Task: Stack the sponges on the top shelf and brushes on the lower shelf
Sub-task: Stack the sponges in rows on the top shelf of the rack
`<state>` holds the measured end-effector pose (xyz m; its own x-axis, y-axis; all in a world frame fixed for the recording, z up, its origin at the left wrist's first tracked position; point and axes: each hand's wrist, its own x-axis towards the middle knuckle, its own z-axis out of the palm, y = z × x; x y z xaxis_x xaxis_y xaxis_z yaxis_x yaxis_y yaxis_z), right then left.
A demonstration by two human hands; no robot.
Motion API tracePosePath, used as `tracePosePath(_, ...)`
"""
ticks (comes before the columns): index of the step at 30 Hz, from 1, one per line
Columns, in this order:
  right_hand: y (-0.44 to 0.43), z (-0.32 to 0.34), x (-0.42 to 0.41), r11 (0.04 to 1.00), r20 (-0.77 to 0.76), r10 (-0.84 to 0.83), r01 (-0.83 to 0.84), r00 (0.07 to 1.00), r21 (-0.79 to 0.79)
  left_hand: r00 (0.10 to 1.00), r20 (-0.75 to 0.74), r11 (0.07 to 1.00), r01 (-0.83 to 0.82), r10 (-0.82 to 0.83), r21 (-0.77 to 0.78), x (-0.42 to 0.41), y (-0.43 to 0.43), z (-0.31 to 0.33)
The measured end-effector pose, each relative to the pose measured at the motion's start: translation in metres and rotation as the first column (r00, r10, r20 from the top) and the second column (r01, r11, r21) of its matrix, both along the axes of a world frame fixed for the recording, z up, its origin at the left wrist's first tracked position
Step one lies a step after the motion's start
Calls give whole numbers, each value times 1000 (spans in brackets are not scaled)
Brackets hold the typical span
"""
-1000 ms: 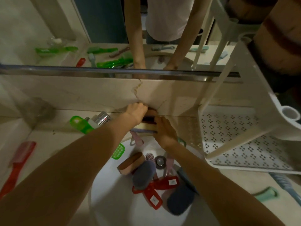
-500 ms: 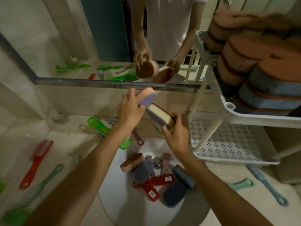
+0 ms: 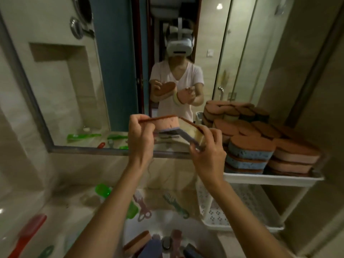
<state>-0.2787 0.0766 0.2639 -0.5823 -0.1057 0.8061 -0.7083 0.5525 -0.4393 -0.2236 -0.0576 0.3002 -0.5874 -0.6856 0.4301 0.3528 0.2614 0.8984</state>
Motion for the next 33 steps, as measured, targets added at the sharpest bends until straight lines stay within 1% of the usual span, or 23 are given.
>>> tracePosePath(2,13,17,-5,1000,-32,-5,4,999,-28,1000,-23,1000,-16,16,-10,-8,9,17)
tracePosePath(4,28,32,-11,999,-52,-17,16,998,-32,999,0,998,-36,36,-55,-21,16,32)
tracePosePath(5,35,39,-15,999,-62,-30,28,998,-24,999,37,996,-30,33,-85,-28,20,38)
tracePosePath(7,53,54,-26,997,-74,-68,70,995,21,984,178,989,47,-22,-139,-44,29,49)
tracePosePath(9,74,65,-42,986,-42,-126,130,991,106,947,306,977,151,-98,-152,-61,40,57)
tracePosePath(10,85,68,-50,973,-33,-165,168,986,158,931,339,969,195,-135,-149,-69,46,59)
tracePosePath(12,106,74,-68,935,-65,-225,234,972,266,897,368,946,305,-245,-112,-86,57,65)
tracePosePath(14,121,78,-82,883,-89,-247,262,965,390,869,390,915,380,-304,-135,-104,66,69)
tracePosePath(17,134,79,-100,791,-64,-264,254,962,557,839,399,872,461,-369,-164,-130,77,71)
tracePosePath(20,139,75,-111,734,-59,-240,221,969,642,804,437,854,502,-403,-136,-150,82,69)
tracePosePath(23,140,70,-119,756,31,-190,126,981,642,772,495,851,513,-399,-113,-164,83,61)
tracePosePath(24,140,69,-120,783,82,-172,86,982,616,764,507,851,514,-398,-106,-168,83,57)
tracePosePath(27,143,65,-122,886,255,-134,0,958,464,739,531,850,523,-414,-65,-176,83,47)
tracePosePath(28,144,64,-124,900,279,-138,3,950,436,733,541,849,525,-413,-63,-179,83,44)
tracePosePath(33,144,60,-132,916,248,-178,69,952,395,716,560,832,548,-416,-82,-190,89,38)
